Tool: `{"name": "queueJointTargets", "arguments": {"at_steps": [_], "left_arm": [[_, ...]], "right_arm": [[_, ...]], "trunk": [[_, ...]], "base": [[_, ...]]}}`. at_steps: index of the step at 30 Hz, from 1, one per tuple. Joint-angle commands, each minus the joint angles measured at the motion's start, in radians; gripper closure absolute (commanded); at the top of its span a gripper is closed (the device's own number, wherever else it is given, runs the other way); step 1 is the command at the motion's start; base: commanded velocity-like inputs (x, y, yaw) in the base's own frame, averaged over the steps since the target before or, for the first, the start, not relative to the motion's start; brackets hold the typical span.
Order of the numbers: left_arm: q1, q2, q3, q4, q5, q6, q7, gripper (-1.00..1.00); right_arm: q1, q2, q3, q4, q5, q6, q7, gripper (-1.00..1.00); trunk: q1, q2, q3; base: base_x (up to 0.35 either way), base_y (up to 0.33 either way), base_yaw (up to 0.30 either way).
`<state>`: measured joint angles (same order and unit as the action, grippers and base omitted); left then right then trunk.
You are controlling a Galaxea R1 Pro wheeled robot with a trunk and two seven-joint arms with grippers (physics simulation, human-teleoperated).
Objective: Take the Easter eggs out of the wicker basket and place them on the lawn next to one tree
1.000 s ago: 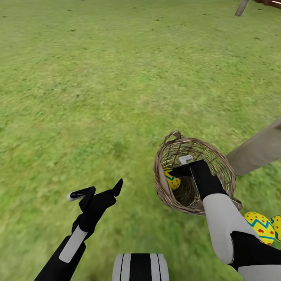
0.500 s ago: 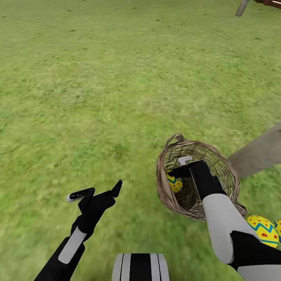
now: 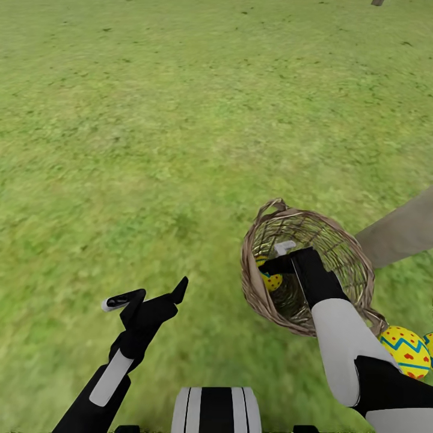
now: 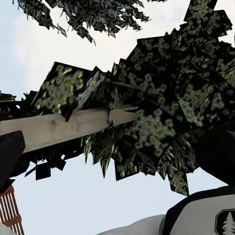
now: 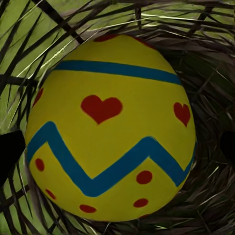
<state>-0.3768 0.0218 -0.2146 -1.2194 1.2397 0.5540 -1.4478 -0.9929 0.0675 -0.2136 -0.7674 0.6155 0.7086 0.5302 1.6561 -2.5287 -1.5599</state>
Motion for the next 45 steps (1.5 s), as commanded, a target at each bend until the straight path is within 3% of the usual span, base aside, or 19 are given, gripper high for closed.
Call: {"name": "queueJointTargets", "arguments": {"at_steps": [1, 7, 11, 24, 37, 42, 45], "left_arm": [[-0.001, 0.001, -0.003, 0.000, 0.007, 0.011, -0.002, -1.00], [-0.001, 0.001, -0.003, 0.001, 0.007, 0.011, -0.002, -1.00], [0.011, 0.024, 0.019, 0.006, -0.007, 0.033, 0.021, -1.00], [0.039, 0.098, 0.093, 0.016, -0.007, -0.038, -0.053, -1.00], [0.041, 0.179, 0.165, 0.017, 0.001, -0.039, -0.086, -1.00], [0.041, 0.179, 0.166, 0.016, 0.001, -0.039, -0.086, -1.00], [0.041, 0.179, 0.167, 0.015, 0.001, -0.039, -0.086, -1.00]], "right_arm": [[0.000, 0.002, -0.005, -0.002, 0.011, 0.002, 0.009, -1.00], [-0.001, 0.003, -0.005, -0.006, 0.013, 0.002, 0.009, -1.00], [-0.003, 0.001, -0.002, 0.002, 0.017, 0.004, 0.011, -1.00], [-0.004, -0.006, 0.000, 0.007, 0.016, 0.002, 0.013, -1.00], [-0.004, -0.004, 0.000, 0.024, 0.017, 0.005, 0.012, -1.00], [-0.004, 0.000, 0.000, 0.040, 0.018, 0.005, 0.011, -1.00], [-0.004, 0.002, 0.001, 0.047, 0.018, 0.005, 0.011, -1.00]], "trunk": [[0.000, -0.001, -0.005], [0.001, -0.001, -0.012], [0.001, -0.001, -0.012], [0.001, -0.001, -0.012], [0.001, -0.001, -0.012], [0.001, -0.001, -0.012], [0.003, -0.002, -0.024]], "base": [[0.000, 0.000, 0.000], [0.000, 0.000, 0.000], [0.000, 0.000, 0.000], [0.000, 0.000, 0.000], [0.000, 0.000, 0.000], [0.000, 0.000, 0.000], [0.000, 0.000, 0.000]]}}
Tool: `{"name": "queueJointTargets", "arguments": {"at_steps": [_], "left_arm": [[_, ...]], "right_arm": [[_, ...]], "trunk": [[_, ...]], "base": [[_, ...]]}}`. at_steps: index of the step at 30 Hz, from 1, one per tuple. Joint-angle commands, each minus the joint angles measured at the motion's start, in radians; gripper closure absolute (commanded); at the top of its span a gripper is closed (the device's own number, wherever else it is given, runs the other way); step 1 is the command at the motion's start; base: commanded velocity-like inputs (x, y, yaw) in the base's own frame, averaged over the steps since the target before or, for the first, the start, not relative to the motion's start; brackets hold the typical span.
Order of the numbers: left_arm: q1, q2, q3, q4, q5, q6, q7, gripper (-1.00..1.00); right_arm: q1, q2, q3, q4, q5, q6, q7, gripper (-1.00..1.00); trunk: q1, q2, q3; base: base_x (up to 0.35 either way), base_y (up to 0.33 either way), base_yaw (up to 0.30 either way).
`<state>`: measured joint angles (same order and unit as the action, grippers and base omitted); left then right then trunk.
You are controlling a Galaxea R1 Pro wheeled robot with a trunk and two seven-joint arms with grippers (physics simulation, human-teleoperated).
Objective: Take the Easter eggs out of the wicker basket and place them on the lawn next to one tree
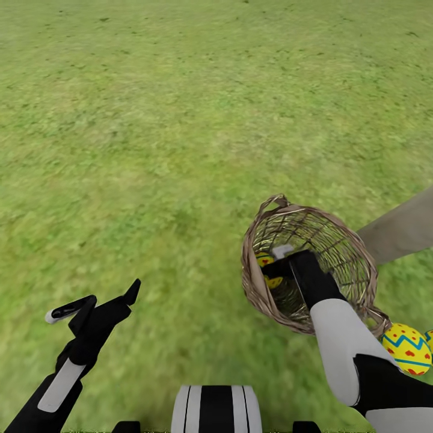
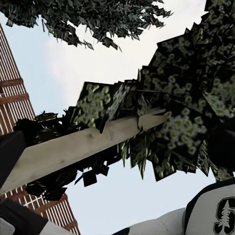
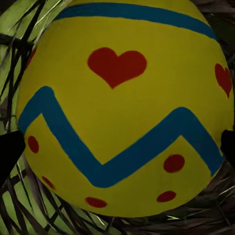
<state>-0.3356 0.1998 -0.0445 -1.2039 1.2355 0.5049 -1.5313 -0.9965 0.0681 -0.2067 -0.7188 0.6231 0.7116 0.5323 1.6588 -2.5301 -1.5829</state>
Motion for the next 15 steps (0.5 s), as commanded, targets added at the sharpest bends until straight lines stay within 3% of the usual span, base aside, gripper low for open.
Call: {"name": "queueJointTargets", "arguments": {"at_steps": [1, 15], "left_arm": [[0.000, 0.001, -0.003, 0.000, 0.006, 0.011, -0.003, -1.00], [0.000, 0.003, -0.002, 0.001, 0.007, 0.011, -0.006, -1.00]], "right_arm": [[-0.001, 0.002, -0.005, 0.008, 0.010, 0.002, 0.009, -1.00], [-0.001, -0.002, -0.003, 0.026, 0.012, 0.002, 0.003, -1.00]], "trunk": [[0.000, -0.001, -0.005], [0.002, -0.002, -0.024]], "base": [[0.000, 0.000, 0.000], [0.000, 0.000, 0.000]]}}
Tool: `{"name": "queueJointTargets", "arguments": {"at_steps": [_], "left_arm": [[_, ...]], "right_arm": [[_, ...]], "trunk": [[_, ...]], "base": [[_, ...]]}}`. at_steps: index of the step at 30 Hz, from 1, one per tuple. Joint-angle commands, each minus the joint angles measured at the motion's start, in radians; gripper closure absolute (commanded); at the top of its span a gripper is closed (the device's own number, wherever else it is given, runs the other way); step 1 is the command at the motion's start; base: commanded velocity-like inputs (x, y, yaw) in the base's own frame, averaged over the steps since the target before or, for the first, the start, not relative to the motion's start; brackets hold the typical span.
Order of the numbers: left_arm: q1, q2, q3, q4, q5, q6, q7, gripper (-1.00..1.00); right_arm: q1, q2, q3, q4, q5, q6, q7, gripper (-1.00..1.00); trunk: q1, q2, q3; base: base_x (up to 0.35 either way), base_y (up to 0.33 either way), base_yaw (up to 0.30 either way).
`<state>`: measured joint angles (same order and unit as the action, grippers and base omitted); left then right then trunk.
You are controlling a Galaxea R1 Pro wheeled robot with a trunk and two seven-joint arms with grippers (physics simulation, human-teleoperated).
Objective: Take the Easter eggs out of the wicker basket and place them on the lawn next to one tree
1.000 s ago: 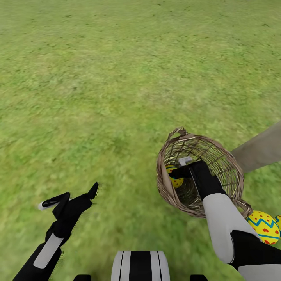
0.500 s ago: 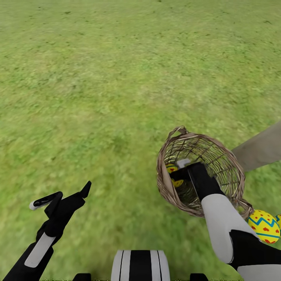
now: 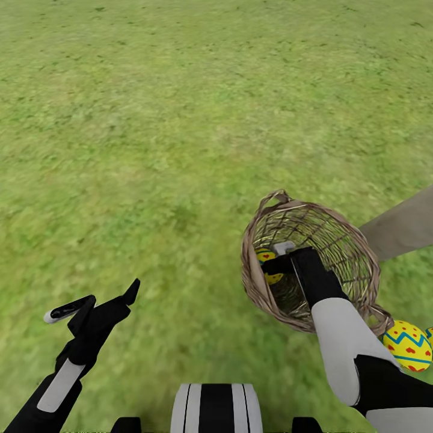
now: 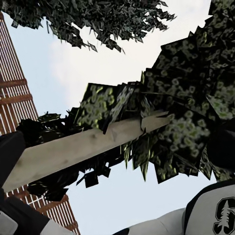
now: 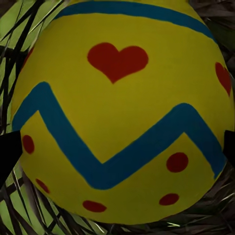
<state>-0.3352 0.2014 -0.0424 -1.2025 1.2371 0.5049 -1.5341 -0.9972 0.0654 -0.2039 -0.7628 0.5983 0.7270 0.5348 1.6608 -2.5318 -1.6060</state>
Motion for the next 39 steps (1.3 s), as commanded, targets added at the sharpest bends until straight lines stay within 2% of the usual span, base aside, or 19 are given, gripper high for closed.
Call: {"name": "queueJointTargets", "arguments": {"at_steps": [1, 3, 7, 12, 17, 18, 21, 27, 28, 33, 39], "left_arm": [[-0.006, 0.007, 0.003, -0.006, 0.011, 0.016, 0.003, -1.00], [0.005, 0.018, 0.014, 0.004, 0.018, 0.019, 0.014, -1.00], [0.027, 0.041, 0.037, 0.012, -0.004, 0.004, -0.009, -1.00], [0.028, 0.069, 0.065, 0.014, -0.007, 0.004, -0.037, -1.00], [0.028, 0.098, 0.094, 0.013, -0.003, 0.004, -0.037, -1.00], [0.028, 0.173, 0.297, 0.013, -0.004, 0.004, -0.037, -1.00], [0.028, 0.173, 0.297, 0.010, -0.007, 0.004, -0.037, -1.00], [0.028, 0.173, 0.297, 0.012, -0.006, 0.004, -0.037, -1.00], [0.028, 0.173, 0.297, 0.012, -0.007, 0.004, -0.037, -1.00], [0.028, 0.173, 0.297, 0.012, -0.006, 0.004, -0.037, -1.00], [0.029, 0.173, 0.296, 0.015, 0.003, 0.004, -0.037, -1.00]], "right_arm": [[0.001, -0.004, -0.009, 0.005, 0.005, 0.007, 0.012, -1.00], [0.000, -0.005, -0.009, 0.002, -0.006, 0.013, 0.010, -1.00], [0.000, -0.002, -0.008, 0.002, 0.002, 0.017, 0.010, -1.00], [0.000, -0.005, -0.008, 0.003, -0.008, 0.017, 0.009, -1.00], [0.000, -0.004, -0.008, 0.002, -0.012, 0.017, 0.008, -1.00], [0.001, -0.004, -0.008, 0.014, 0.015, 0.017, 0.008, -1.00], [0.001, -0.004, -0.008, 0.014, 0.015, 0.017, 0.008, -1.00], [0.001, -0.006, -0.008, 0.014, 0.013, 0.017, 0.011, -1.00], [0.001, -0.006, -0.008, 0.014, 0.013, 0.016, 0.011, 1.00], [0.001, -0.006, -0.008, 0.016, 0.014, 0.017, 0.011, 1.00], [0.001, -0.006, -0.008, 0.016, 0.014, 0.017, 0.012, 1.00]], "trunk": [[0.000, 0.000, -0.001], [0.000, 0.000, -0.001], [0.000, 0.000, -0.001], [0.000, 0.000, -0.001], [0.000, 0.000, -0.004], [0.001, 0.000, -0.008], [0.002, -0.001, -0.020], [0.002, -0.001, -0.020], [0.003, -0.001, -0.024], [0.004, -0.002, -0.039], [0.004, -0.002, -0.039]], "base": [[0.000, 0.000, 0.000], [0.000, 0.000, 0.000], [0.000, 0.000, 0.000], [0.000, 0.000, 0.000], [0.000, 0.000, 0.000], [0.000, 0.000, 0.000], [0.000, 0.000, 0.000], [0.000, 0.000, 0.000], [0.000, 0.000, 0.000], [0.000, 0.000, 0.000], [0.000, 0.000, 0.000]]}}
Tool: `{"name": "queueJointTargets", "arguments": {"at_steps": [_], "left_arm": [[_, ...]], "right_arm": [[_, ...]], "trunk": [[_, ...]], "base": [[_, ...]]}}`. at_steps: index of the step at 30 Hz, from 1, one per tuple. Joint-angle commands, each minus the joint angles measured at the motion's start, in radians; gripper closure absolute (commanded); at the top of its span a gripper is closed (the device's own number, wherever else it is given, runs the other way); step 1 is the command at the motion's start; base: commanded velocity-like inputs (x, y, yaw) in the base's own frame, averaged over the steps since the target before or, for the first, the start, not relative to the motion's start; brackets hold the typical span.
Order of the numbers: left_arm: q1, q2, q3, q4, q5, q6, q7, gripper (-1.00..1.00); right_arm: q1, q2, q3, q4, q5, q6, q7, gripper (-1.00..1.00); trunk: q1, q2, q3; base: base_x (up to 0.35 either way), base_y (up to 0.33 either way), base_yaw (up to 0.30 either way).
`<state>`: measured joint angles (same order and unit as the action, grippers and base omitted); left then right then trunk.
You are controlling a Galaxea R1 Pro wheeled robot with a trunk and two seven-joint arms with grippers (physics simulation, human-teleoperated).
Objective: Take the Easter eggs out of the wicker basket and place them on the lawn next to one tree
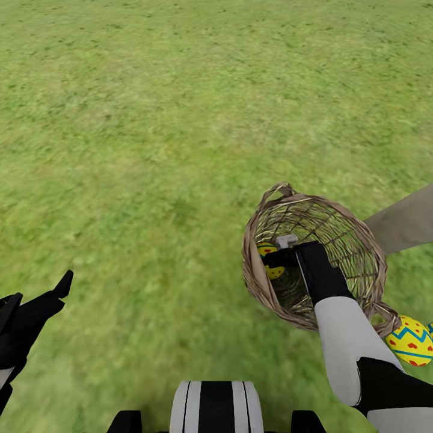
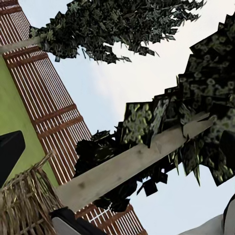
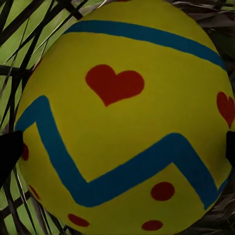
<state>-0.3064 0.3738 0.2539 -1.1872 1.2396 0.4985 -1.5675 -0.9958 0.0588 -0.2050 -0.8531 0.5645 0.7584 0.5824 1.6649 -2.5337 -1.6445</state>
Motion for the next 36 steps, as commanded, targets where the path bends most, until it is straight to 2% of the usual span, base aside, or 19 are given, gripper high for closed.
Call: {"name": "queueJointTargets", "arguments": {"at_steps": [1, 15, 22, 30, 32, 33, 36], "left_arm": [[0.000, 0.000, -0.001, 0.000, 0.002, 0.010, -0.003, -1.00], [0.000, 0.000, 0.000, 0.000, 0.000, 0.011, -0.003, -1.00], [0.000, 0.000, 0.000, 0.000, 0.002, 0.011, -0.003, -1.00], [0.000, 0.000, 0.001, -0.001, 0.000, 0.011, -0.003, -1.00], [0.000, 0.000, 0.001, -0.001, 0.000, 0.011, -0.003, -1.00], [0.000, 0.000, 0.001, -0.002, 0.000, 0.011, -0.003, -1.00], [0.000, 0.000, 0.001, -0.002, 0.000, 0.011, -0.003, -1.00]], "right_arm": [[0.000, 0.001, -0.007, 0.106, 0.048, -0.014, -0.036, 1.00], [-0.001, 0.000, -0.007, 0.105, 0.048, -0.014, -0.036, 1.00], [-0.001, 0.001, -0.007, 0.104, 0.048, -0.013, -0.036, 1.00], [0.000, -0.001, -0.008, 0.103, 0.048, -0.012, -0.036, 1.00], [0.000, -0.004, -0.008, 0.096, 0.048, 0.032, -0.036, 1.00], [0.000, -0.013, -0.008, 0.090, 0.049, 0.065, -0.036, 1.00], [-0.001, -0.027, -0.010, 0.085, 0.049, 0.089, -0.036, 1.00]], "trunk": [[0.000, 0.000, -0.001], [-0.003, 0.002, 0.030], [-0.004, 0.002, 0.038], [-0.008, 0.004, 0.069], [-0.009, 0.005, 0.077], [-0.009, 0.005, 0.080], [-0.011, 0.006, 0.092]], "base": [[0.000, 0.000, 0.000], [0.000, 0.000, 0.000], [0.000, 0.000, 0.000], [0.000, 0.000, 0.000], [0.000, 0.000, 0.000], [0.000, 0.000, 0.000], [0.000, 0.000, 0.000]]}}
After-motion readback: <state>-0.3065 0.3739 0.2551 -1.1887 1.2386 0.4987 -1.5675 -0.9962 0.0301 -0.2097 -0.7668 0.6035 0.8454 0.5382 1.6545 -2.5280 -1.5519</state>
